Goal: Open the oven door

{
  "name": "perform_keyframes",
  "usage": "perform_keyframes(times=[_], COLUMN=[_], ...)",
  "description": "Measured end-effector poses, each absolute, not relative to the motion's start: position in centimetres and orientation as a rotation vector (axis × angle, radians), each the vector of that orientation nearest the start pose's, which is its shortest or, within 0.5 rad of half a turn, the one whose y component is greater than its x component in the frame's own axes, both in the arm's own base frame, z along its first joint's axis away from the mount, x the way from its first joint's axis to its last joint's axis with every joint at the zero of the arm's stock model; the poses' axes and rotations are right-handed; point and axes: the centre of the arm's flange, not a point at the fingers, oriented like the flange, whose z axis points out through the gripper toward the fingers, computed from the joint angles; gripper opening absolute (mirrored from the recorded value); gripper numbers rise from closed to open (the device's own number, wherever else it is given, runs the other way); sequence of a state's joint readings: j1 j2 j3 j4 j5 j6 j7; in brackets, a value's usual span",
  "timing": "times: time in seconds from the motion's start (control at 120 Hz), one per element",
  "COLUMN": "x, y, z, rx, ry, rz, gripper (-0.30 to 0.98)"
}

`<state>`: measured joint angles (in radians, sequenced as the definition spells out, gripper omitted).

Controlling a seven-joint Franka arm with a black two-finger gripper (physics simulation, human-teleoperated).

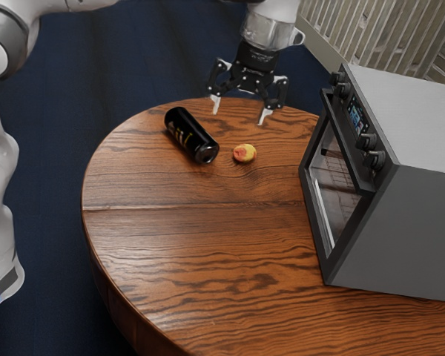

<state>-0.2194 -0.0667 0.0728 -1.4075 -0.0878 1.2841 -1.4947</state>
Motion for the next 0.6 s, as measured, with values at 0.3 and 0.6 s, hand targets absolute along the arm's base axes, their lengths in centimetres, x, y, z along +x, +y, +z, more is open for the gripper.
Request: perform_keyframes(times=[0.3,0.6], x=[44.0,38.8], y=[-17.1,-15.2], z=[75.5,78.6], rx=[-2.322,-1.944], ry=[-2.269,-2.639], rz=[0.033,-0.066], gripper=[0.69,0.69])
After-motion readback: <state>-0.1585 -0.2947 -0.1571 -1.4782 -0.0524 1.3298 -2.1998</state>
